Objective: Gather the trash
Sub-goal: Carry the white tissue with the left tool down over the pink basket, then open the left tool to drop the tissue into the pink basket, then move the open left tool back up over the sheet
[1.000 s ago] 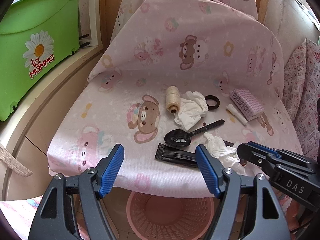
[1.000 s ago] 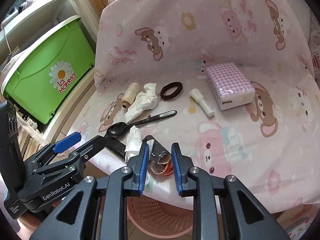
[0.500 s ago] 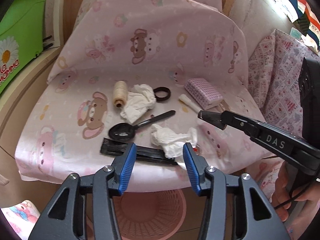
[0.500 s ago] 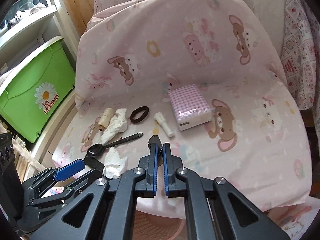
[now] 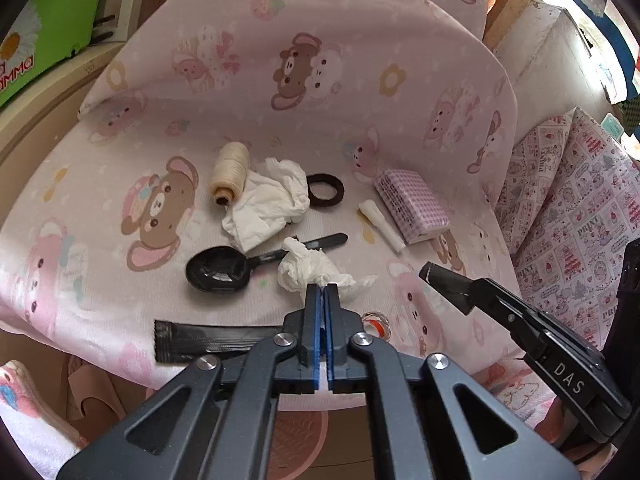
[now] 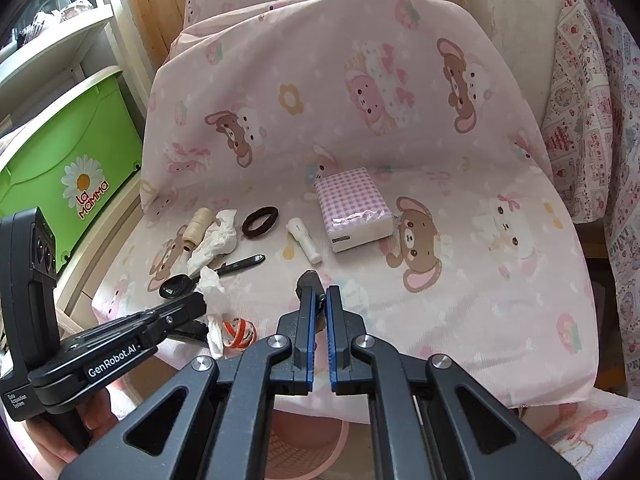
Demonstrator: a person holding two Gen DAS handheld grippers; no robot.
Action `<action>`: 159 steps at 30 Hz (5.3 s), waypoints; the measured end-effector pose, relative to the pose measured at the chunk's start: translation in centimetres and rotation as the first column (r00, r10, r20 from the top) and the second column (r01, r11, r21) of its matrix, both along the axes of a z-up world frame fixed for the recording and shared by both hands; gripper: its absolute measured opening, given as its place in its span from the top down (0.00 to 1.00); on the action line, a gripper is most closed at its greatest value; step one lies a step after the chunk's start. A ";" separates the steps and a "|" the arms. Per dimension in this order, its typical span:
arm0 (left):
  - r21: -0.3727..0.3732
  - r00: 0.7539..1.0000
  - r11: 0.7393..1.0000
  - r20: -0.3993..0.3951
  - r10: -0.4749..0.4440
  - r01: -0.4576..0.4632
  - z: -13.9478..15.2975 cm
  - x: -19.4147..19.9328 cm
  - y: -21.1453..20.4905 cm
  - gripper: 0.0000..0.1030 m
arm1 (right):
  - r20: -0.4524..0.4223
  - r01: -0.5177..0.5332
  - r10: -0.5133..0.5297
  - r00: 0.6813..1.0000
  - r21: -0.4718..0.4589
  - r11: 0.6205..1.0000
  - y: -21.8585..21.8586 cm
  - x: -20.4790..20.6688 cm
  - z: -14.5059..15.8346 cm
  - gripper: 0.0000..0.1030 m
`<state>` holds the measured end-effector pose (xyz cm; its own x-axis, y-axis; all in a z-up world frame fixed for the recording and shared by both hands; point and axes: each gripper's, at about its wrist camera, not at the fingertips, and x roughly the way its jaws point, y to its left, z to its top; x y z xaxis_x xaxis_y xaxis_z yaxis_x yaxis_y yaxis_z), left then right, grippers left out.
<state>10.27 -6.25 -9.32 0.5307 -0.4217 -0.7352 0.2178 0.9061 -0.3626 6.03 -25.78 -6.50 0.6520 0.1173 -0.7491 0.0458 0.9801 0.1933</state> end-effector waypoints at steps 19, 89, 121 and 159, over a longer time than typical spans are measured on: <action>0.277 0.942 0.952 0.333 0.031 -0.129 3.6 -4.3 2.7 0.98 | 0.068 -0.042 0.042 0.997 0.011 0.999 0.5 -2.2 1.9 0.94; 0.337 0.819 0.927 -0.570 0.065 0.161 -21.9 -5.1 4.2 0.92 | -0.489 -0.156 0.114 0.865 -0.047 0.987 9.0 -4.4 -24.5 0.94; 0.357 0.908 0.931 -0.410 0.089 0.070 -12.6 -5.6 4.8 0.34 | -0.324 -0.035 -0.036 0.946 -0.210 0.977 5.5 -6.1 -11.8 0.64; 0.384 0.977 0.907 0.181 0.109 -0.172 5.8 -6.1 4.3 0.41 | 0.158 -0.041 0.066 0.985 -0.157 0.987 1.6 -6.0 6.8 0.47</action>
